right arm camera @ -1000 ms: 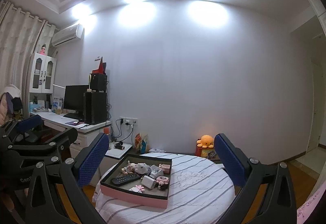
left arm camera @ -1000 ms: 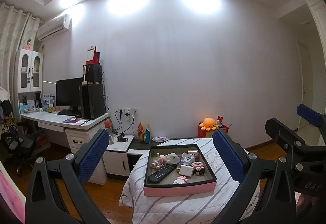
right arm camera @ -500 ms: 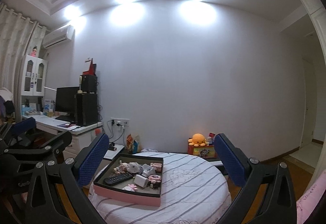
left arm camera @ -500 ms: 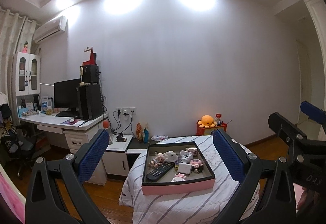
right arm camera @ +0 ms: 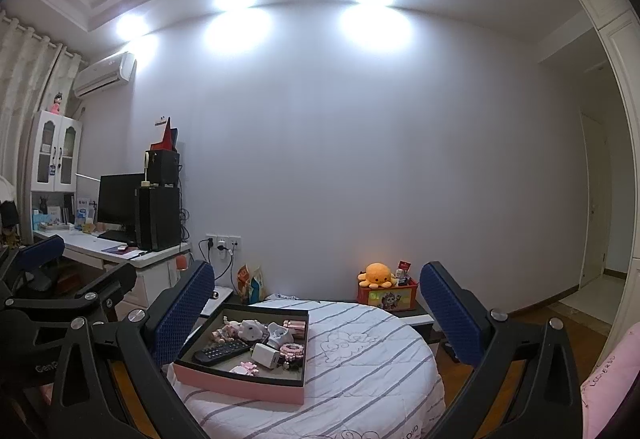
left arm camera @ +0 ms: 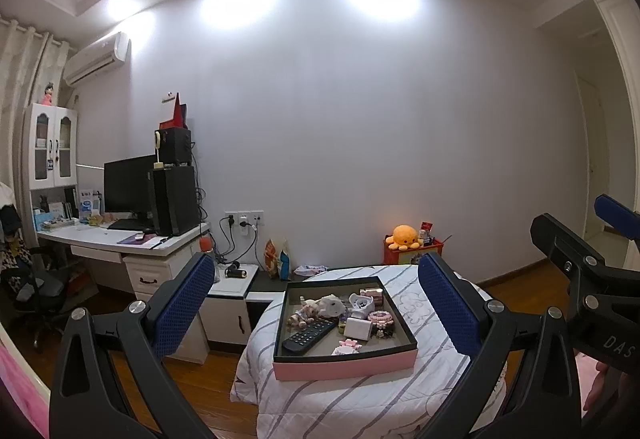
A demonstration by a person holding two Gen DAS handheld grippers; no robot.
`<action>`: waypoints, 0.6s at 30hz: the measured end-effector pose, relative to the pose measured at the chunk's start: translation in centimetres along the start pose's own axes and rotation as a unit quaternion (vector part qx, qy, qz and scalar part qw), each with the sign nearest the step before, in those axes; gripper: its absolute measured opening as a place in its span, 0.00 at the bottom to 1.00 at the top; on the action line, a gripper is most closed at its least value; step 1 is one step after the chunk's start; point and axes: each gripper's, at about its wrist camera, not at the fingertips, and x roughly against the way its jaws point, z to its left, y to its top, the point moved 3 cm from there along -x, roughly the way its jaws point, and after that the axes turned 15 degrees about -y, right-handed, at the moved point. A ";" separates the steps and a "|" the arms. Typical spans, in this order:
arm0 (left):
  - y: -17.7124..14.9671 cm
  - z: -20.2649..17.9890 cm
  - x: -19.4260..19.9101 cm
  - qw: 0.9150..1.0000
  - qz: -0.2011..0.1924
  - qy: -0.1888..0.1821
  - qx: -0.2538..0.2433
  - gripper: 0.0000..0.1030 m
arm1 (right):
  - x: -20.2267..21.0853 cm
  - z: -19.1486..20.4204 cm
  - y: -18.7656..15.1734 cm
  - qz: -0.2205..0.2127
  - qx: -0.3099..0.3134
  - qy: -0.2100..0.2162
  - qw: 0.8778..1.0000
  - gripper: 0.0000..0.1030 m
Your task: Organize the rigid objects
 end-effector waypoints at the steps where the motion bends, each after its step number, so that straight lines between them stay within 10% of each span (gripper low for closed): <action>1: 0.0 0.1 0.0 1.000 0.000 0.001 0.001 1.00 | 0.0 0.1 0.0 0.000 0.000 0.001 1.000 1.00; 18: 0.2 0.5 0.4 1.000 -0.004 0.006 0.005 1.00 | 0.1 0.5 0.0 -0.002 0.004 0.007 1.000 1.00</action>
